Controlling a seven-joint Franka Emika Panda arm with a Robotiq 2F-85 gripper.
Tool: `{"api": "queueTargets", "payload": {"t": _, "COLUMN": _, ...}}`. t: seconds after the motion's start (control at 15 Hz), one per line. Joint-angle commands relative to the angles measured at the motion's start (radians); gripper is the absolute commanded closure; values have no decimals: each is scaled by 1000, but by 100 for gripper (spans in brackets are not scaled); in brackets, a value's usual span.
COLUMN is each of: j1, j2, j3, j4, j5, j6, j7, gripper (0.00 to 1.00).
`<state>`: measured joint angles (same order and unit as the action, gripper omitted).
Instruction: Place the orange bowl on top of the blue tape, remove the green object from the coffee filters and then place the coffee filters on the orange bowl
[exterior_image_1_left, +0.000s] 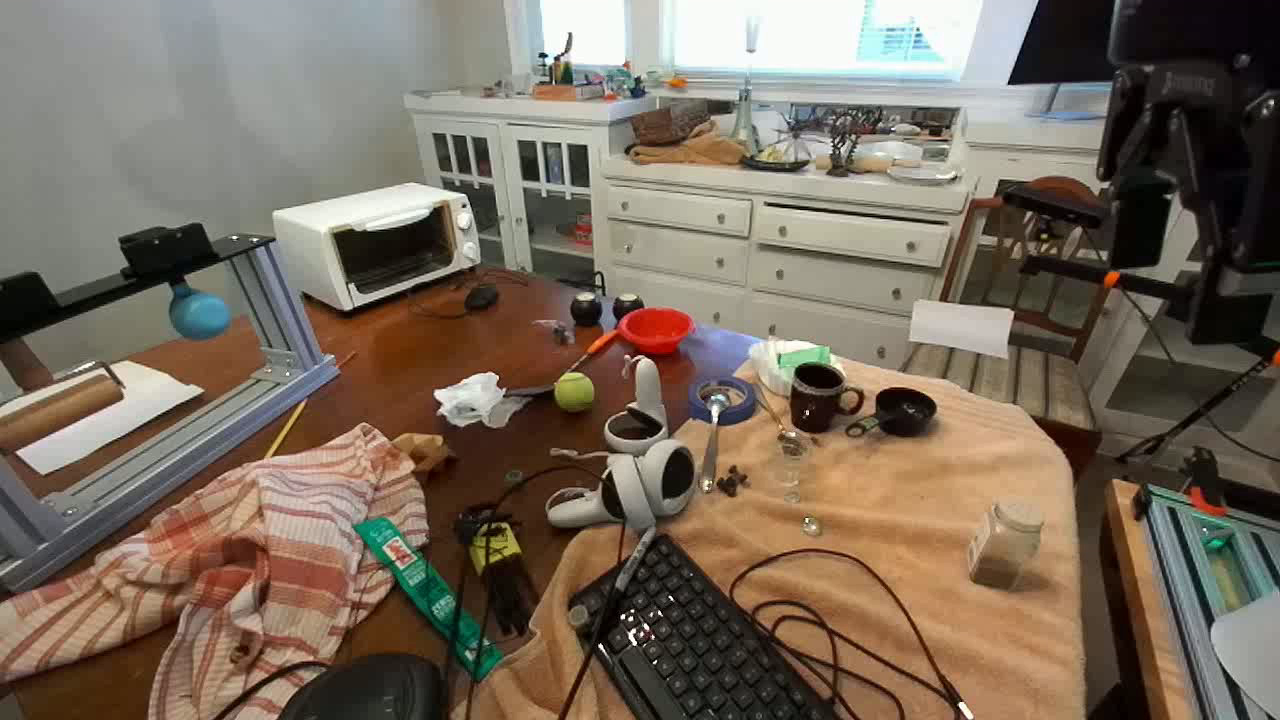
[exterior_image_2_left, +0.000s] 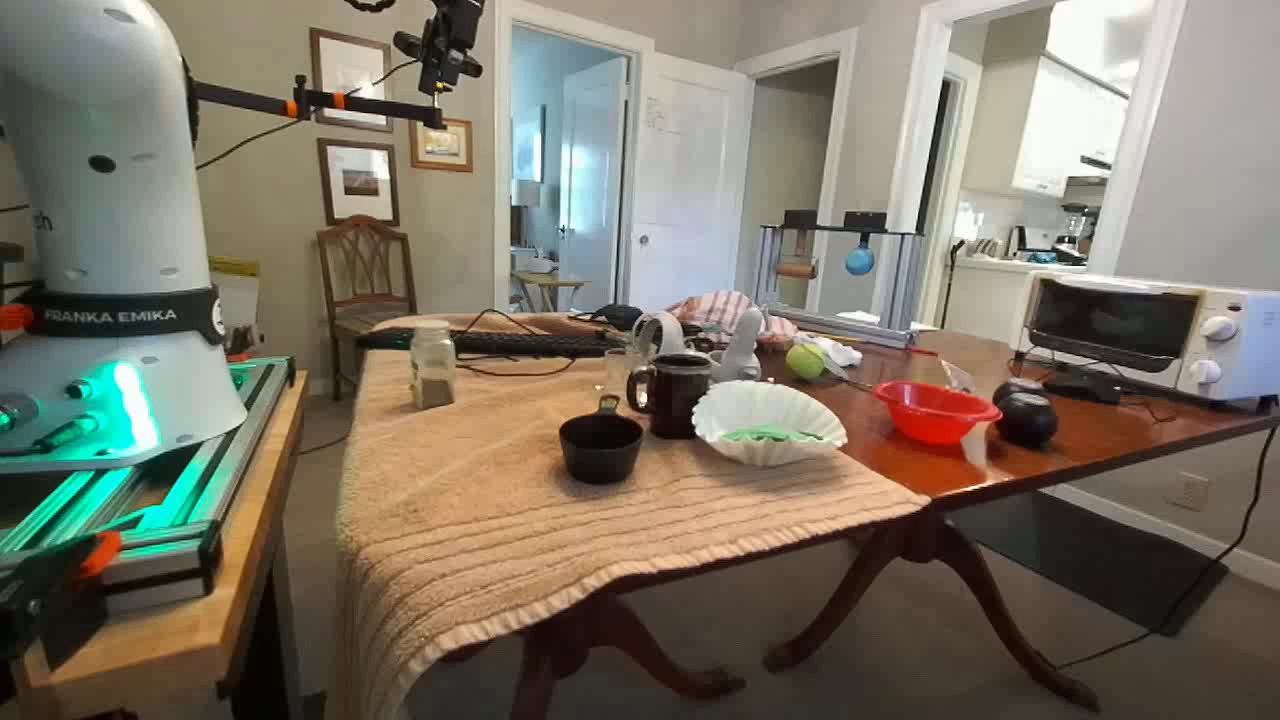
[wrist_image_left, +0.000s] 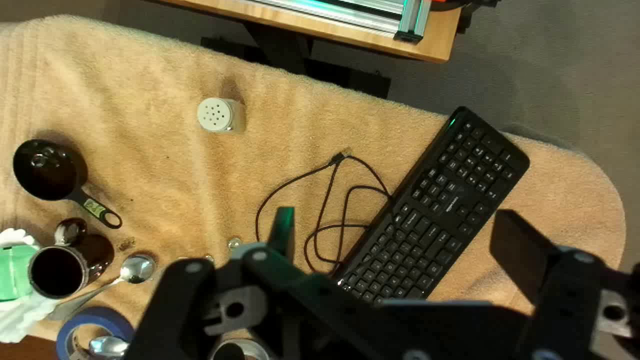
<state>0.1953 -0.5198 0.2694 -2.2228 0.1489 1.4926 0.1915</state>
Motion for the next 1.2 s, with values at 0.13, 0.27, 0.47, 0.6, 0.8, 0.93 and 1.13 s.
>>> {"api": "queueTargets", "payload": {"t": 0.13, "j1": 2, "j2": 1, "j3": -1, "j4": 2, "j5": -1, "j6": -2, "j7": 1, "gripper": 0}}
{"api": "queueTargets", "payload": {"t": 0.27, "j1": 2, "j2": 1, "j3": -1, "j4": 2, "j5": -1, "j6": -2, "j7": 1, "gripper": 0}}
{"api": "queueTargets", "payload": {"t": 0.47, "j1": -11, "j2": -6, "j3": -3, "j4": -7, "j5": -17, "j6": 27, "j7": 16, "gripper": 0}}
{"api": "queueTargets", "payload": {"t": 0.6, "j1": -35, "j2": -17, "j3": -28, "j4": -19, "j5": -34, "j6": 79, "j7": 15, "gripper": 0}}
{"api": "queueTargets", "payload": {"t": 0.8, "j1": -98, "j2": -13, "j3": -107, "j4": -40, "j5": -27, "j6": 163, "j7": 30, "gripper": 0}}
{"api": "queueTargets", "payload": {"t": 0.93, "j1": -146, "j2": -1, "j3": -165, "j4": -52, "j5": -23, "j6": 223, "j7": 26, "gripper": 0}}
{"api": "queueTargets", "payload": {"t": 1.13, "j1": -195, "j2": 66, "j3": -270, "j4": -53, "j5": -15, "j6": 348, "j7": -87, "gripper": 0}}
